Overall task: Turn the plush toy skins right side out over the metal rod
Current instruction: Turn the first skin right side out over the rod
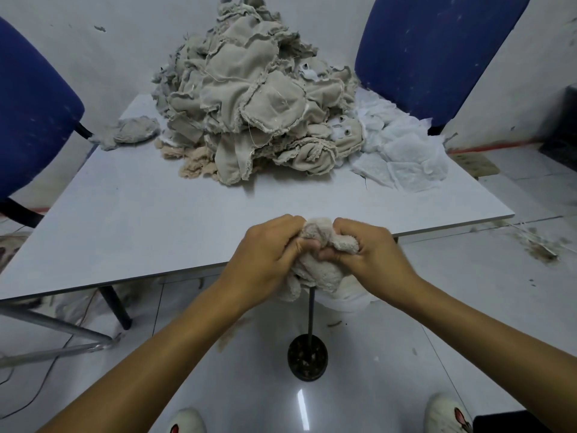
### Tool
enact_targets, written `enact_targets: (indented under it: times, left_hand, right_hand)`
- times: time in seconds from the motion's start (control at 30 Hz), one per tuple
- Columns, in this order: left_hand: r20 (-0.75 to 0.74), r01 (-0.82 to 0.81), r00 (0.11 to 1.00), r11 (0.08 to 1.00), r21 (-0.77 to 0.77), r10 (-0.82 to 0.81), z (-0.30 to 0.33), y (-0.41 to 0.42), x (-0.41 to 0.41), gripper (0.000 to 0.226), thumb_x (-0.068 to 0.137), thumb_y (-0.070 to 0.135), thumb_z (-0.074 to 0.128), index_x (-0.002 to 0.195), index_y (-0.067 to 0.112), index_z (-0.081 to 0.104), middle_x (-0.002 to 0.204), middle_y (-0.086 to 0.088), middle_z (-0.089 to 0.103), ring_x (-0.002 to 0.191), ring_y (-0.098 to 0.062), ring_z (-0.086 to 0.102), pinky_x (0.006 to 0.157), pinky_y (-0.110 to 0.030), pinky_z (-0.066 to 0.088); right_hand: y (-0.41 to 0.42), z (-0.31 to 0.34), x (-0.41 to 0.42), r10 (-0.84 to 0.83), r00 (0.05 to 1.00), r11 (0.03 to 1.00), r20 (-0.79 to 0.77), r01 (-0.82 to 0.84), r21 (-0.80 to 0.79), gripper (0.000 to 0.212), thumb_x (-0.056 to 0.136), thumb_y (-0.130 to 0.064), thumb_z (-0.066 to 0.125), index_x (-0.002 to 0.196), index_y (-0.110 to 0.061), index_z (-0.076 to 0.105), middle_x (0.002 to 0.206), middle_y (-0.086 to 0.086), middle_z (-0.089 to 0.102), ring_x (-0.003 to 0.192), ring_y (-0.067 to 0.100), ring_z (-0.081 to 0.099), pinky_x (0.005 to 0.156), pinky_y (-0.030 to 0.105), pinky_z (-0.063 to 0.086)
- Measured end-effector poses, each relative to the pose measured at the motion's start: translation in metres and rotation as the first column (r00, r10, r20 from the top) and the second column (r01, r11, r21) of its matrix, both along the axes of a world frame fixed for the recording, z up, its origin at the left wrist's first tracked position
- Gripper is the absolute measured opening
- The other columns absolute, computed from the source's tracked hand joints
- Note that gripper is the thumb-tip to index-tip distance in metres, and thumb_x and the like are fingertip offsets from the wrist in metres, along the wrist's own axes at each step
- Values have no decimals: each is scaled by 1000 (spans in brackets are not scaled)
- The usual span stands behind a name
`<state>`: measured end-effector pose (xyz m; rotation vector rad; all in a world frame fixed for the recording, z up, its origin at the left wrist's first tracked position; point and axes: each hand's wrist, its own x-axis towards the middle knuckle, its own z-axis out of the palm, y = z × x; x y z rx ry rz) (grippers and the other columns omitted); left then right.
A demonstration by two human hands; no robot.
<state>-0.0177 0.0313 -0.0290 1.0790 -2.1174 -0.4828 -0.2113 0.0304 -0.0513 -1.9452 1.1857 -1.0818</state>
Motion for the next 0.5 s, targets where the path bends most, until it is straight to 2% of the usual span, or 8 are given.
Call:
enact_targets:
  times: [0.07, 0.1, 0.13, 0.2, 0.27, 0.33, 0.4, 0.5]
  left_hand:
    - [70, 13, 997, 988, 154, -24, -2, -3, 3, 20, 98, 25, 59, 78, 29, 59, 75, 9, 54, 72, -3, 51, 65, -21, 36]
    - [73, 16, 997, 985, 174, -29, -4, -4, 4, 23, 97, 24, 60, 76, 33, 57, 73, 10, 53, 71, -3, 51, 64, -20, 35]
    - [79, 16, 996, 988, 154, -29, -4, -5, 6, 24, 97, 24, 61, 75, 32, 57, 71, 11, 51, 69, -2, 50, 62, -18, 35]
    - [37, 5, 999, 999, 51, -7, -5, -4, 6, 20, 96, 21, 60, 77, 17, 63, 70, 13, 49, 65, -5, 47, 60, -18, 34]
    - [-96, -24, 995, 998, -50, 19, -5, -1, 7, 16, 93, 11, 58, 81, 6, 67, 72, 14, 51, 66, -4, 47, 60, -21, 36]
    - [-218, -8, 976, 998, -62, -6, -4, -1, 11, 14, 92, 4, 58, 85, 7, 70, 76, 14, 57, 69, -4, 53, 60, -24, 43]
    - [-250, 39, 968, 999, 3, -37, -1, -3, 17, 18, 90, 2, 59, 86, 15, 72, 77, 15, 61, 71, -9, 58, 61, -30, 48]
    - [-118, 104, 990, 974, 202, -81, -1, -9, 29, 16, 84, 10, 61, 72, 19, 65, 66, 11, 59, 64, -2, 53, 58, -28, 44]
  right_hand:
    - [0, -5, 0, 18, 998, 997, -58, -13, 78, 24, 80, -31, 78, 89, -11, 70, 79, -3, 68, 76, 14, 61, 70, 37, 50]
    - [0, -6, 0, 19, 998, 996, -59, -14, 93, 25, 80, -31, 78, 92, -9, 71, 81, 0, 70, 79, 17, 63, 71, 39, 51]
    - [0, -6, 0, 21, 999, 995, -34, -17, 99, 23, 80, -30, 78, 90, -11, 71, 79, -1, 70, 77, 16, 63, 70, 38, 51]
    - [3, 1, 0, 10, 994, 995, 105, -20, 95, 15, 76, -29, 79, 82, -19, 70, 74, -8, 67, 69, 8, 59, 63, 27, 48]
    - [5, 10, 2, -31, 961, 999, 275, 18, 50, 14, 73, -29, 78, 82, -23, 68, 76, -13, 67, 71, 1, 59, 64, 18, 47]
    - [7, 18, 6, -46, 929, 998, 368, 56, -16, 17, 73, -26, 76, 85, -21, 66, 80, -15, 67, 74, -2, 60, 67, 14, 47]
    - [11, 24, 12, -46, 921, 998, 387, 63, -30, 19, 74, -27, 76, 87, -19, 65, 80, -15, 67, 75, -2, 61, 67, 13, 47]
    - [13, 25, 19, -41, 931, 999, 364, 42, 6, 21, 75, -31, 76, 88, -18, 67, 80, -12, 67, 76, 1, 61, 69, 16, 48]
